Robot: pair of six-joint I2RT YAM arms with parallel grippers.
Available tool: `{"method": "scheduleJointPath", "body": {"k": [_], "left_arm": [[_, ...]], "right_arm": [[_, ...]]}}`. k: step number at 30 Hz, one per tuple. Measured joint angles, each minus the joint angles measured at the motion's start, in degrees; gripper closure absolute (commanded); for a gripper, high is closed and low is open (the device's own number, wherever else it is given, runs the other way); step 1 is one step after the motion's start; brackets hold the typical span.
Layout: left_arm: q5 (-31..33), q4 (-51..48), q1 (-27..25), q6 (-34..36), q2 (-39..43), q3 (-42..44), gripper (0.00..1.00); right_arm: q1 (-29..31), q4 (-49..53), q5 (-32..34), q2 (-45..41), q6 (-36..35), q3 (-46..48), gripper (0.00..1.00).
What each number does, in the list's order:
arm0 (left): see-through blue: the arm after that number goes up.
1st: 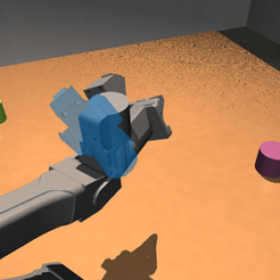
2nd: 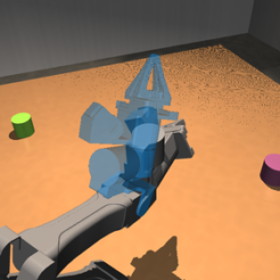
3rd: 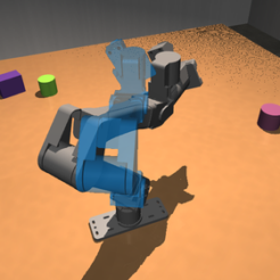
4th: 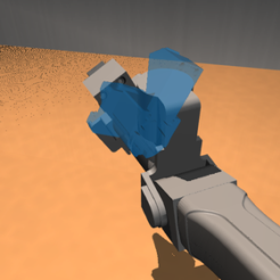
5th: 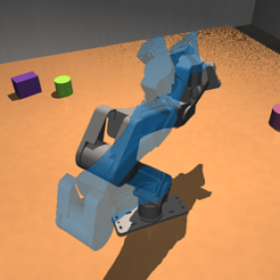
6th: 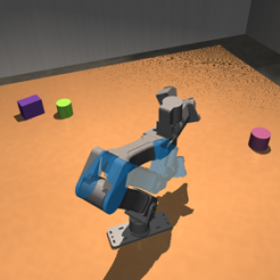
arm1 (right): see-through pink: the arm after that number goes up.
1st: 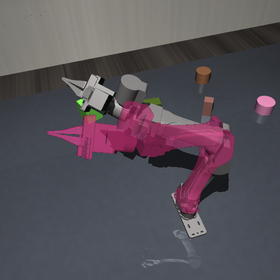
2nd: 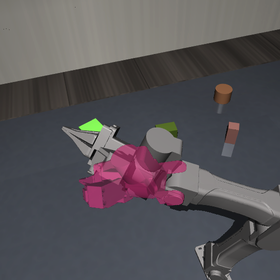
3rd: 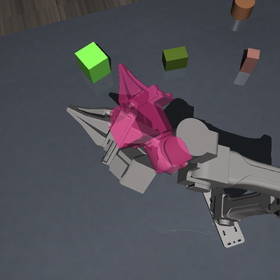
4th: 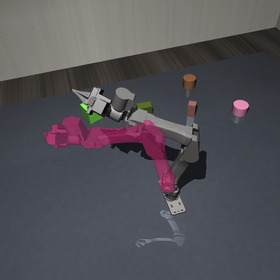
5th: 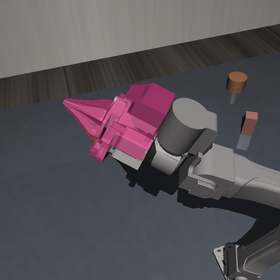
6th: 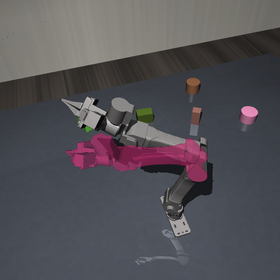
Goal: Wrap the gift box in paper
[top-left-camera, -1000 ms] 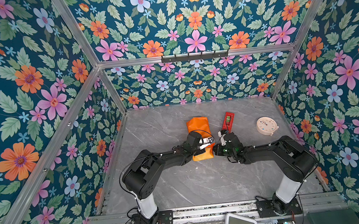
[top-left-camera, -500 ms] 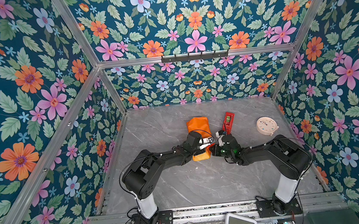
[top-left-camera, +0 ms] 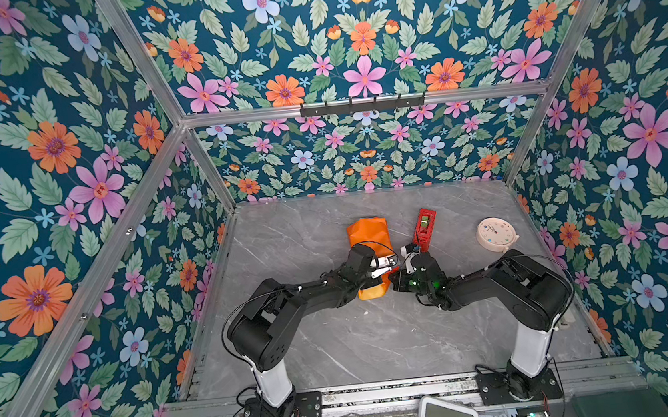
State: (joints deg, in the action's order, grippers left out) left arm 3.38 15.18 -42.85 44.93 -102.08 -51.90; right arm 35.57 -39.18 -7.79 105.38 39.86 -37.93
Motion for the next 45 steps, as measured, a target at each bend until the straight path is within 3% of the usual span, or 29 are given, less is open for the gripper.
{"method": "scheduleJointPath", "body": {"k": [14, 28, 45], "left_arm": [[0.0, -0.1, 0.0, 0.0, 0.1, 0.0, 0.31], [0.0, -0.4, 0.0, 0.0, 0.0, -0.3, 0.31], [-0.1, -0.7, 0.0, 0.1, -0.1, -0.4, 0.32]], "right_arm": [[-0.3, 0.9, 0.9, -8.9, 0.4, 5.3, 0.88], [-2.0, 4.7, 3.5, -7.2, 0.3, 1.2, 0.93], [-2.3, 1.4, 0.2, -5.7, -0.9, 1.2, 0.95]]}}
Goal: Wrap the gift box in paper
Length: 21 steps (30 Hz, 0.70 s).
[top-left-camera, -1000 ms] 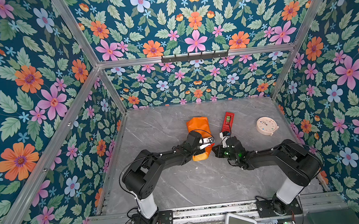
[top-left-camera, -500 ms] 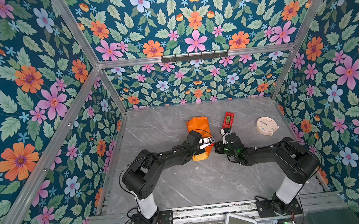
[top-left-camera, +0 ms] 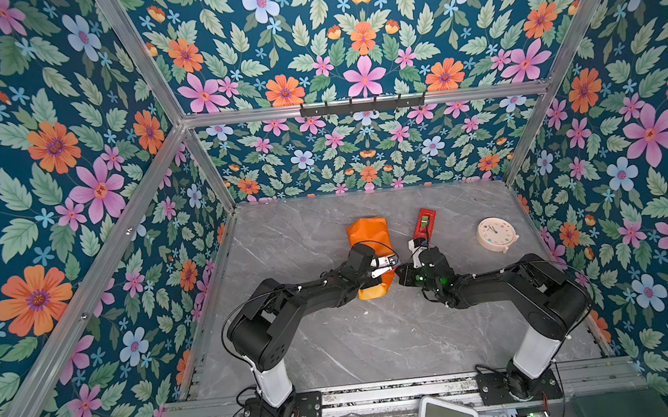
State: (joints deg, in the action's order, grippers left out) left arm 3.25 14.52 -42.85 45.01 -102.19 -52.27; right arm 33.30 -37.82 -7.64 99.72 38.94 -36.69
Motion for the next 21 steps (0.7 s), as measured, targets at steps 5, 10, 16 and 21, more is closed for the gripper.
{"method": "scheduleJointPath", "body": {"k": [5, 10, 16, 21], "left_arm": [[0.0, 0.0, 0.0, 0.0, -0.2, 0.0, 0.32], [0.0, -0.1, 0.0, 0.1, -0.2, -0.1, 0.32], [0.0, -0.2, 0.0, 0.1, -0.2, -0.1, 0.33], [0.0, -0.2, 0.0, 0.1, 0.1, -0.1, 0.33]], "right_arm": [[0.0, -1.8, -1.7, 0.3, 0.0, 0.9, 0.96], [0.2, -4.4, -3.7, 0.5, 0.1, 1.8, 0.96], [0.3, -5.7, -4.2, 1.2, 0.5, 1.9, 0.96], [0.3, -6.5, -4.2, 1.8, 0.5, 0.9, 0.96]]}}
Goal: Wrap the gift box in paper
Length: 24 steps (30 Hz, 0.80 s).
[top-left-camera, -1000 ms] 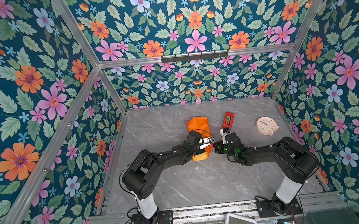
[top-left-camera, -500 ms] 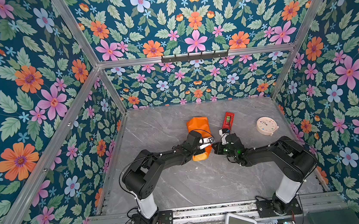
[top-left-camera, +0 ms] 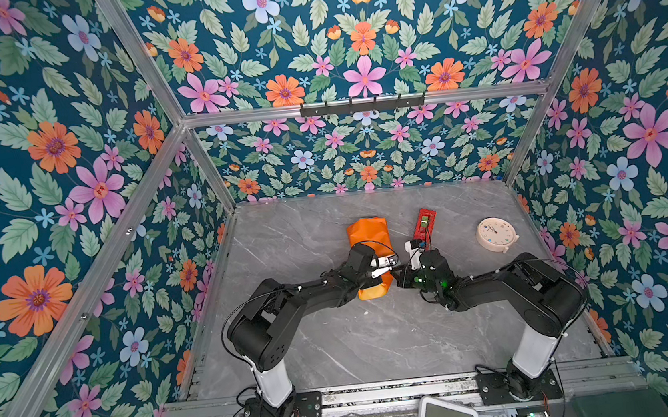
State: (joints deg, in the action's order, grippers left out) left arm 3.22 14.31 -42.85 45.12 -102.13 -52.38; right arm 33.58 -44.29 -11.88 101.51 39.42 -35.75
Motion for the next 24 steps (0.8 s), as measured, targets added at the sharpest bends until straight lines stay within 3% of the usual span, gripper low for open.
{"method": "scheduleJointPath", "body": {"k": [24], "left_arm": [[-0.1, -0.6, 0.0, 0.0, -0.4, -0.3, 0.33]], "right_arm": [[1.5, -4.8, 0.2, 6.3, 2.3, -1.4, 0.97]]}}
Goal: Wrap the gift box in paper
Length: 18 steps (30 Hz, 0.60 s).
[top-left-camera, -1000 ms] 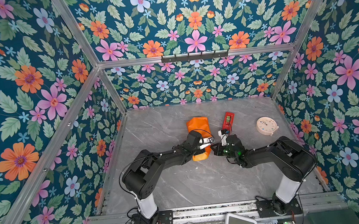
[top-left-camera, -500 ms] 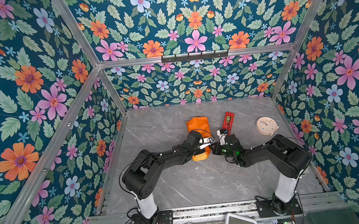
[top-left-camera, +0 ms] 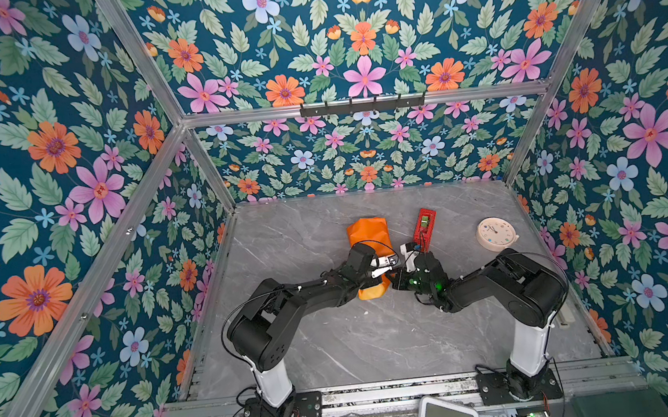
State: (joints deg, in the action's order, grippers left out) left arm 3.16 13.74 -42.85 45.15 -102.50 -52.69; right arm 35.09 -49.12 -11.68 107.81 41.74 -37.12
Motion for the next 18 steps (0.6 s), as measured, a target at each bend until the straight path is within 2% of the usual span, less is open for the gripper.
{"method": "scheduleJointPath", "body": {"k": [18], "left_arm": [[0.0, -0.1, 0.0, 0.0, 0.0, -0.1, 0.33]], "right_arm": [[2.4, 1.8, 5.1, 1.6, 1.6, 0.1, 0.97]]}}
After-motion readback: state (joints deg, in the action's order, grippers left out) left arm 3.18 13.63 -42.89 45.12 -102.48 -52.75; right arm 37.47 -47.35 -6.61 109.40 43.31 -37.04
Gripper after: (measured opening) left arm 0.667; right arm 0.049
